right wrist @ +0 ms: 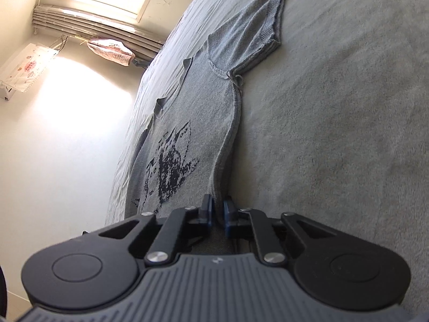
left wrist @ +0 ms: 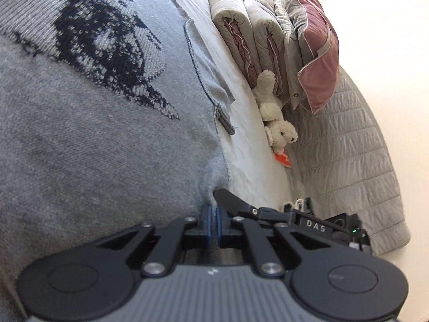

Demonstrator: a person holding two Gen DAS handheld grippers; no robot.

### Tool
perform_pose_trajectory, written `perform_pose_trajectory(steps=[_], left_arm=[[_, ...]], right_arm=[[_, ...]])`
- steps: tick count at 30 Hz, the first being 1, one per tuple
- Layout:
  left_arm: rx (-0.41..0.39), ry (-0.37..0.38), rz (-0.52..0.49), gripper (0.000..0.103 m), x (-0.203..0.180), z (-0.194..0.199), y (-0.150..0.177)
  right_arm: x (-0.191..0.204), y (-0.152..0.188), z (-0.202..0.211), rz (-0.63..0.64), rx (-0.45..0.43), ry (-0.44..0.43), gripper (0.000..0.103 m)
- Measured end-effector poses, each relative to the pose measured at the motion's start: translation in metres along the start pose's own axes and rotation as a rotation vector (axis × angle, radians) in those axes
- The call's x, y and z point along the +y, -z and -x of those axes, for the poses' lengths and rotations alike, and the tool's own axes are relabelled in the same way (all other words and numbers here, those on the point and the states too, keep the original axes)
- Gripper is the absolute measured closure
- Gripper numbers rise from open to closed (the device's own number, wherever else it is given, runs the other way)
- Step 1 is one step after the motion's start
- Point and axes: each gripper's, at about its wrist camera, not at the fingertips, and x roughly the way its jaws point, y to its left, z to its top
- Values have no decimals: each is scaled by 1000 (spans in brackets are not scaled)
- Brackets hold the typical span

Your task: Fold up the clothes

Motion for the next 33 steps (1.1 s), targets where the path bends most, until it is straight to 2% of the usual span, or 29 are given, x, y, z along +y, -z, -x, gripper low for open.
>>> perform_pose_trajectory(steps=[5,8,10,12,17,20,25,28,30,33], left_arm=[[23,-37,-63,94,-10,-3,-1],[23,-73,-79,94,-14,-3,-1],[27,-92,-94,93,-17,0,0],[31,-114,-127,89,-22,6,2],[45,-156,-210,87,-31,23,9],[49,-170,-238,87,-31,30,16],[40,-180,-263,87,-27,35,26],[33,-187,-291,87,-29,36,33],[30,-193,-308,85,-30,37,36],[26,-197,-314,85,-32,38,39]], right_arm=[[7,-2,28,24,-80,66,95],[3,2,26,17,-80,118,88],[-2,5,23,-5,-52,115,83],[-7,8,25,-28,-28,72,65],[-3,20,35,-53,33,100,62],[0,39,45,-58,72,126,62],[3,74,57,-47,68,150,66],[0,92,62,-62,53,155,78],[-4,101,63,-81,46,152,91],[-5,112,66,-89,48,147,99]])
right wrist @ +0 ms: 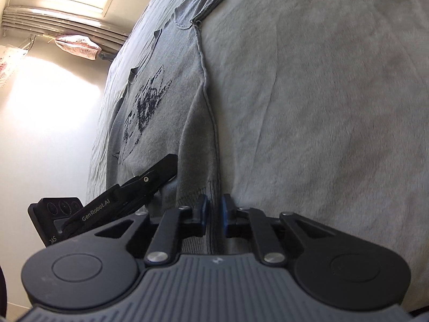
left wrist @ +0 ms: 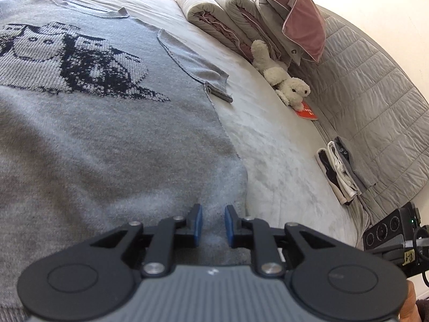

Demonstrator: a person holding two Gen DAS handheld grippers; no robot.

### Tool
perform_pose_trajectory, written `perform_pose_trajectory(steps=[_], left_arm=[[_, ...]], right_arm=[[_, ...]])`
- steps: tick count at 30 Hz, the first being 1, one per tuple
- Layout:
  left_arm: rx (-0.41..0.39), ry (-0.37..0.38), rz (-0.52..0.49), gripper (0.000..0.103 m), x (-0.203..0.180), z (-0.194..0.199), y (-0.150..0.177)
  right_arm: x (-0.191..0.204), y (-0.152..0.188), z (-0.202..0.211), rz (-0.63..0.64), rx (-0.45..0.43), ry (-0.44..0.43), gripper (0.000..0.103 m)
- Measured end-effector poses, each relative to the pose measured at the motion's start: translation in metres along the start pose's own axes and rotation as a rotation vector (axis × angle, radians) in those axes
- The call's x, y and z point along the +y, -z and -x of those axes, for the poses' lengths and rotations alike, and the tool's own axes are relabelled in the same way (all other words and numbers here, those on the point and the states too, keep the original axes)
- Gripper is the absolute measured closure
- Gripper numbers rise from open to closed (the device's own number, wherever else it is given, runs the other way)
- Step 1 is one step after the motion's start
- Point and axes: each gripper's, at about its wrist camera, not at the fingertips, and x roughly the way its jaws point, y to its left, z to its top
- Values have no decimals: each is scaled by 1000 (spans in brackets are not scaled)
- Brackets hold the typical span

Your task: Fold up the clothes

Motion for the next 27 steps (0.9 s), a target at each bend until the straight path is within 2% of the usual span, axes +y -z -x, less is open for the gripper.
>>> perform_pose_trajectory(steps=[5,10,11,13,17,21,24,27], left_arm=[[8,8,-34,84,-11,7,3],[35,-21,-113,81,-23,2,14],[36,-26,-130,81,-24,4,15],[37,-33,-163,80,-28,11,16],[5,-84,-241,78,-28,31,17],[-26,-151,-292,76,-18,52,18],[-17,-188,-302,75,-5,66,25],[-5,-215,-306,76,9,81,33]], right_arm=[[22,11,29,97,-88,95,99],[27,17,20,180,-60,232,99],[28,18,20,183,-66,236,98],[32,19,24,199,-104,231,87],[53,18,23,277,-177,219,87],[78,17,3,374,-192,216,87],[88,22,-20,421,-177,213,86],[91,33,-40,477,-147,266,82]])
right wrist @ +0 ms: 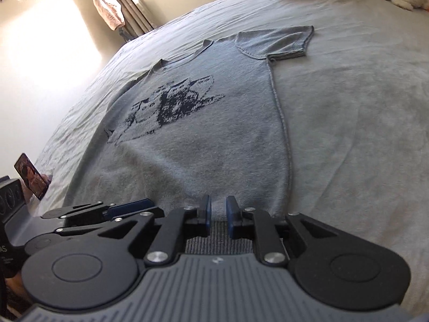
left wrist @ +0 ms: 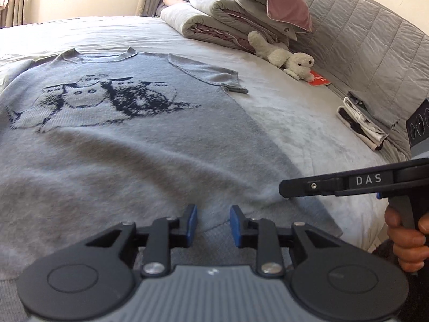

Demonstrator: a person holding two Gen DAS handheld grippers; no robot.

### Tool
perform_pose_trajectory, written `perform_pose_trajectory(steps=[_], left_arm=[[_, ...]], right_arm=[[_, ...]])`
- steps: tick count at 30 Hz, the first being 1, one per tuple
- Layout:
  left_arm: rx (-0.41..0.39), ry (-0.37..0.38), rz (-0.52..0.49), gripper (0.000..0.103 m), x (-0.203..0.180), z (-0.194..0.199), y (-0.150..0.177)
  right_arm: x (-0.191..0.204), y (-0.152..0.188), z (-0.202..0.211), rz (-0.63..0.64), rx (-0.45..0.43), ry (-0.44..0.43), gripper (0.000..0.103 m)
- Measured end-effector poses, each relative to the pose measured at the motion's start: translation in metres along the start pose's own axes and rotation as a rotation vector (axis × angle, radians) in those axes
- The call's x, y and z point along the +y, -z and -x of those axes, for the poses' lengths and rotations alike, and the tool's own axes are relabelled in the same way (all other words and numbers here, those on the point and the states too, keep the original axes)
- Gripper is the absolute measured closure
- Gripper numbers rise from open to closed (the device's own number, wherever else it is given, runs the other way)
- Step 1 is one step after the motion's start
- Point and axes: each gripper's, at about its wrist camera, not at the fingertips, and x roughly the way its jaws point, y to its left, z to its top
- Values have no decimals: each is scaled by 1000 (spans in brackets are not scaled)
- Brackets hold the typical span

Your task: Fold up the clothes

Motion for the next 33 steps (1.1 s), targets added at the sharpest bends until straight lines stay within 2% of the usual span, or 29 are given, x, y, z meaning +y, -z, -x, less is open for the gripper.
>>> perform_pose_trajectory(steps=[5,8,10,12,14,24,33], left_arm=[[11,34,16,76,23,31,31],[8,32,28,76,31,47,37],[2,18,46,75,33,54,33],[-22,-16,52,67,35,62,26],[-51,-56,55,63,38,69,17],[-93,-269,184,58,103,79,-52],[-74,-339,354,58,198,74,-85]], right_arm=[[6,25,6,81,14,55,79],[5,29,12,75,24,54,78],[7,26,14,61,29,52,73],[11,20,15,51,30,49,66],[19,12,14,56,25,43,66],[70,-47,-11,139,0,-17,65],[125,-110,-59,222,-27,-92,62]])
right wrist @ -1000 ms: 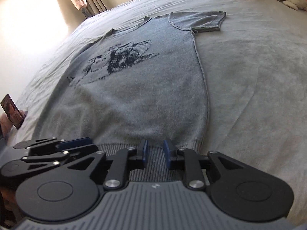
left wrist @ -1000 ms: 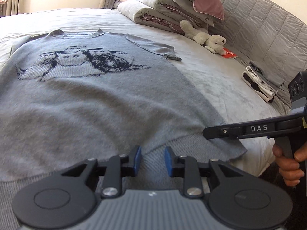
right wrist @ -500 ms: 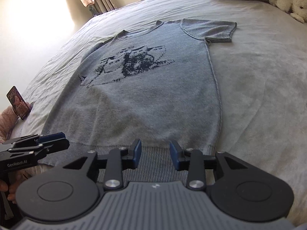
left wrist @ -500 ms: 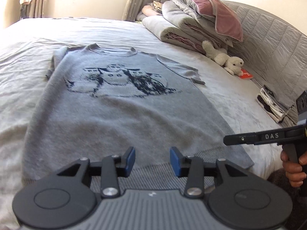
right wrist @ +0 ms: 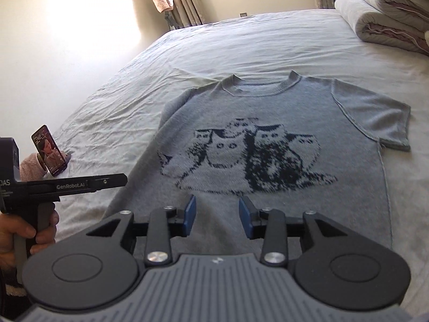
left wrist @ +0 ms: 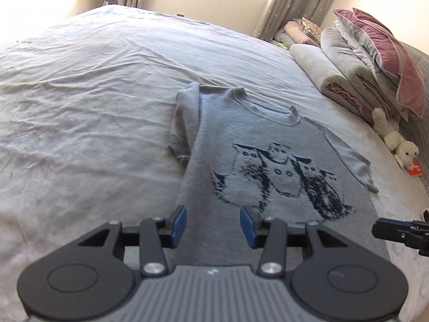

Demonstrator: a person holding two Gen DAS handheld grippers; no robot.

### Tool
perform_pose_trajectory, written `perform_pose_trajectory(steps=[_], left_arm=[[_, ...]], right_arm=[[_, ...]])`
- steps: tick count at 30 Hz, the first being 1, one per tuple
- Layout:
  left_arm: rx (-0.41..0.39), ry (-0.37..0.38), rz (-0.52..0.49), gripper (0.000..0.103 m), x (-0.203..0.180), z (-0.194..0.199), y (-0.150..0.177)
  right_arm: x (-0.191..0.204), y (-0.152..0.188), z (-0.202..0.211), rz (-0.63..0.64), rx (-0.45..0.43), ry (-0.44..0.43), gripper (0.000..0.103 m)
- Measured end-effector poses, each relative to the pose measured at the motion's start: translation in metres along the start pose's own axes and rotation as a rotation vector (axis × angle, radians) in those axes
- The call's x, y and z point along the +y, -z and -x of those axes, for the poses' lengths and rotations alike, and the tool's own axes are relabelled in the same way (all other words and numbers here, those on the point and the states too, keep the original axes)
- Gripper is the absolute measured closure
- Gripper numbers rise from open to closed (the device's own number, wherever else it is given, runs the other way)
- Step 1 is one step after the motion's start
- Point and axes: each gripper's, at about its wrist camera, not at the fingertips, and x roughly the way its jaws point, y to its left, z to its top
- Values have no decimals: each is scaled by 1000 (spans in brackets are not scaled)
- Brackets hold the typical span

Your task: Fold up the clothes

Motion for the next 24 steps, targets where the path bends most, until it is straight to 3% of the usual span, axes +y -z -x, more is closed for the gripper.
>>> perform_pose_trajectory(steps=[9,13,17,24], left_arm=[[42,41,150,61,69,-53,-30],[25,117,215,62,82,-68,-36],[17,187,337,69,95,-79,-38],[-5,231,405,74,90,-99,-37]], right_arm=[[17,-44,-78,45,27,-46,62],[21,-55,-110,62,49,-60,62],[24,-63,-139,67,60,-72,62],[26,-74,-173,33,68,-118,62]])
